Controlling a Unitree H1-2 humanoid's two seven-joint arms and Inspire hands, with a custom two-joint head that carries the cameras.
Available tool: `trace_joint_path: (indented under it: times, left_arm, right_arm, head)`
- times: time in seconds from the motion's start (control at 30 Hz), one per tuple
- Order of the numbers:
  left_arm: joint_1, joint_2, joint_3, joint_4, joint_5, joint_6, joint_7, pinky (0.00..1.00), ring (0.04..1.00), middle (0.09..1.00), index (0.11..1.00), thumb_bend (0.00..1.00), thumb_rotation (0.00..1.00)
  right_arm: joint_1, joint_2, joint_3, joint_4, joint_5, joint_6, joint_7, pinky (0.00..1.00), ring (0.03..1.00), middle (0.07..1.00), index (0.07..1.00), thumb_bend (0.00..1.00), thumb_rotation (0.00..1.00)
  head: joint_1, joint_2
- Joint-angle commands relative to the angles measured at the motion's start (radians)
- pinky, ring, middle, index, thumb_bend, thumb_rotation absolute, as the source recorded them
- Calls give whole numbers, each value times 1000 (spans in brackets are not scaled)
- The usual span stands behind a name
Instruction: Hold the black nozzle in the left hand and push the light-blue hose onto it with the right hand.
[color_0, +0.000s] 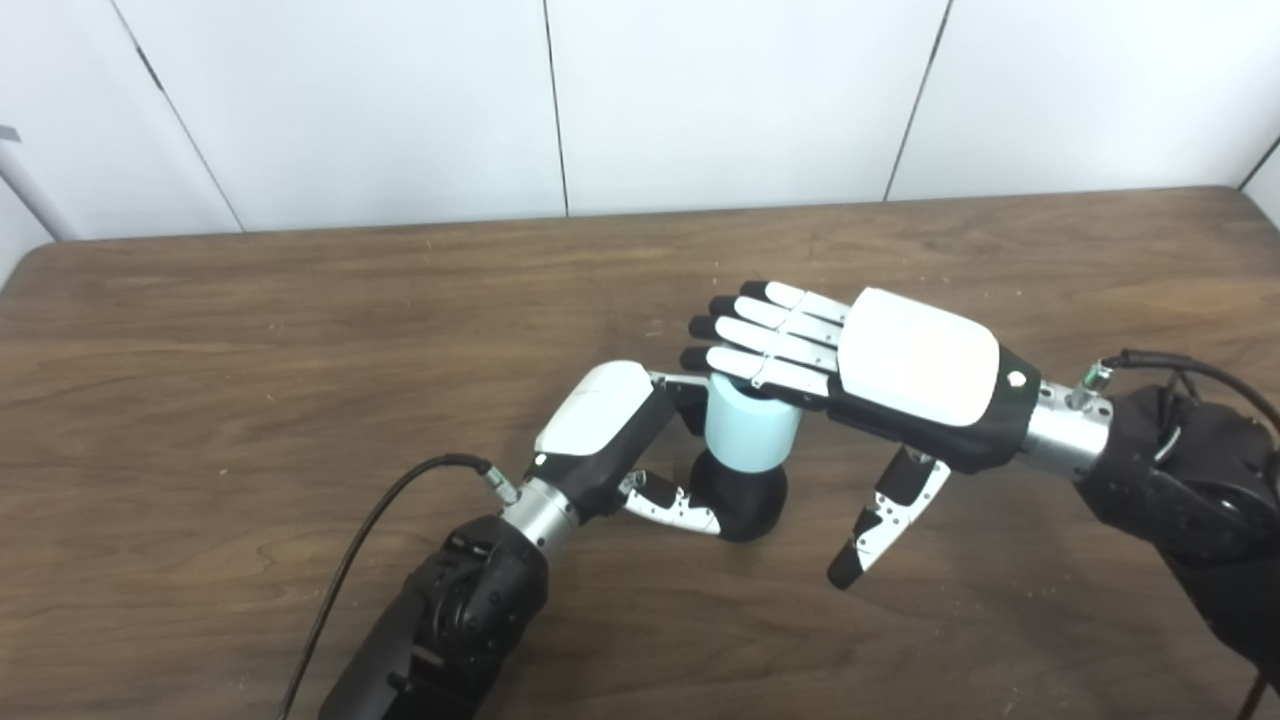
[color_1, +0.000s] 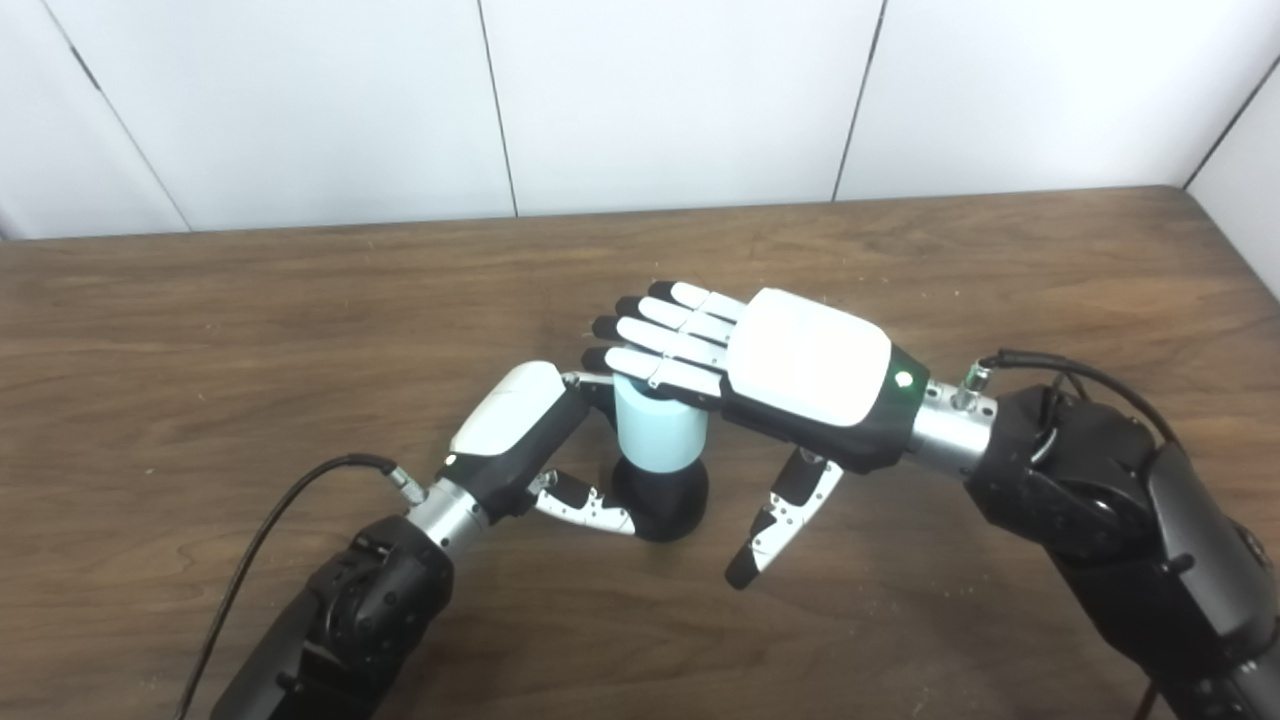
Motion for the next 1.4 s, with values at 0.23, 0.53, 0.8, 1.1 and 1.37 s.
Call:
trace_joint_path:
  times: [0.23,0.53,0.8,1.1,1.37]
  left_arm:
    - [27,33,-20,40,39,47,-70,779,589,501,472,524,0]
    - [26,33,-21,34,41,54,-76,779,589,501,472,524,0]
    - [25,35,-24,35,44,51,-75,779,589,505,468,524,0]
    - [26,38,-19,32,38,49,-76,779,591,503,470,524,0]
    - [28,34,-19,35,41,49,-77,782,586,500,472,524,0]
  right_arm:
    - [2,-26,28,4,1,-12,34,1000,1000,1000,1000,807,590]
    - [-3,-36,36,3,11,-5,46,1000,1000,1000,1000,807,590]
    - [-4,-41,45,4,14,0,46,1000,1000,1000,1000,817,581]
    - [2,-36,52,11,7,-5,41,1000,1000,1000,1000,816,577]
    - [-1,-38,54,11,7,-4,39,1000,1000,1000,1000,813,575]
  head:
    - [0,0]
    - [1,0]
    - [2,1]
    - [3,1]
    - [3,2]
